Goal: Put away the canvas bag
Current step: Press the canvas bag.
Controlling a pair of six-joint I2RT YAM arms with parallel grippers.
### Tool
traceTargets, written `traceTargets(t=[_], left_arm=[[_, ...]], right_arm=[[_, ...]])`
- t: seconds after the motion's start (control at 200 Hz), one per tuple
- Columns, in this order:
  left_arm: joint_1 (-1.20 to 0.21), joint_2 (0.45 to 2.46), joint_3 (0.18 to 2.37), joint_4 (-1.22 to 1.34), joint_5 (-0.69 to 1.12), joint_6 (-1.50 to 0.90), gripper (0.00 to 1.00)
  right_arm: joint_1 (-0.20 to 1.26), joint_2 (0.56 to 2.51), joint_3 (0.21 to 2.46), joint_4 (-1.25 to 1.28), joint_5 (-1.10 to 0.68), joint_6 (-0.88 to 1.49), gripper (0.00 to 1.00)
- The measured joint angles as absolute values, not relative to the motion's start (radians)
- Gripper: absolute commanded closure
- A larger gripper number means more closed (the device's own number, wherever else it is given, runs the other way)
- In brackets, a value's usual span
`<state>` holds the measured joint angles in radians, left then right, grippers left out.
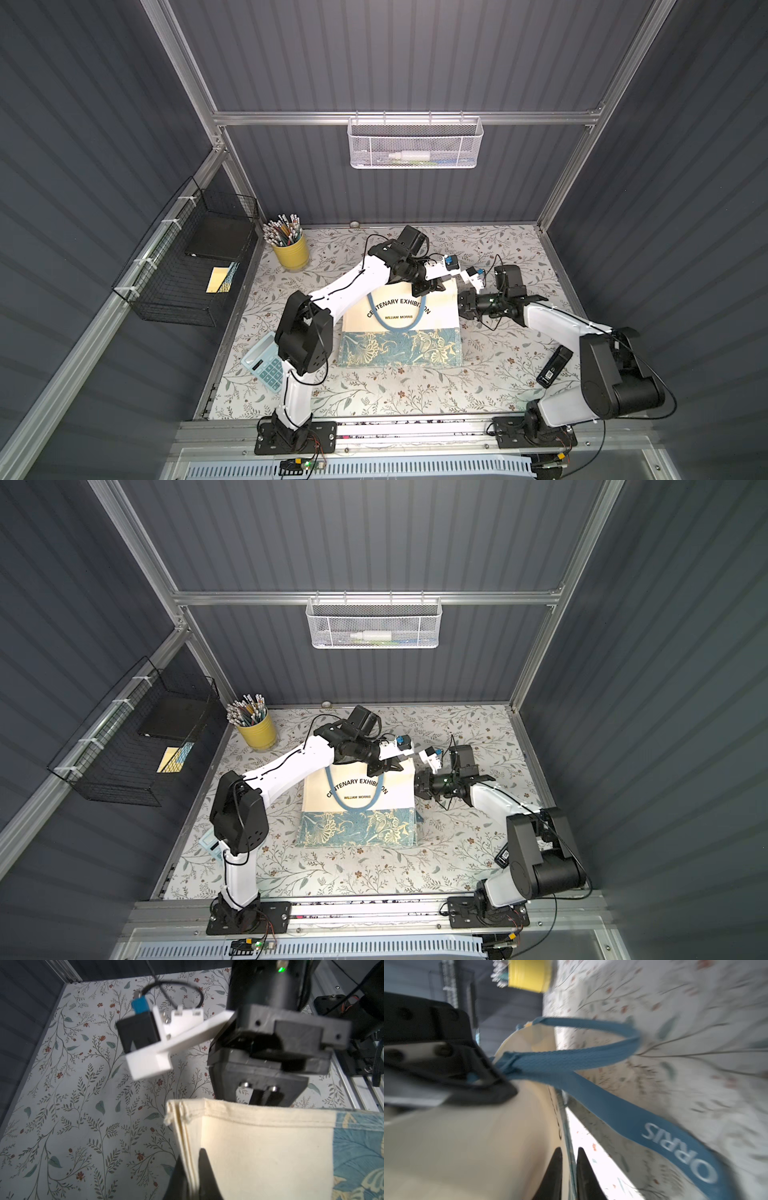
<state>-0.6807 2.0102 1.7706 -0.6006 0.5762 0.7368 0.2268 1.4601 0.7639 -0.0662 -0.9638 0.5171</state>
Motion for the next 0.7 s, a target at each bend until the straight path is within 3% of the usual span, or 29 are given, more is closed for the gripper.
traceTargets(t=[0.18,0.3,0.36,0.52,0.7], left_arm=[[-0.669,2.052,1.754,-0.572,0.572,0.736,1.0],[-0.67,2.06,1.744,-0.553,0.56,0.728,1.0],[-0.672,2.065,1.744,-0.545,0.553,0.725,0.88],[-0.672,2.081,1.747,-0.525,0.538,0.709,0.71],[-0.672,2.124,1.781,-0.525,0.533,0.702,0.69]], right_arm=[[0.221,1.392,0.82,-0.212,-0.737,0.481,0.83],[0.222,1.328,0.835,-0.229,-0.676,0.482,0.84],[0.226,1.301,0.836,-0.231,-0.666,0.484,0.85],[0.263,1.26,0.815,-0.226,-0.667,0.494,0.85],[0.377,1.256,0.776,-0.23,-0.672,0.503,0.85]])
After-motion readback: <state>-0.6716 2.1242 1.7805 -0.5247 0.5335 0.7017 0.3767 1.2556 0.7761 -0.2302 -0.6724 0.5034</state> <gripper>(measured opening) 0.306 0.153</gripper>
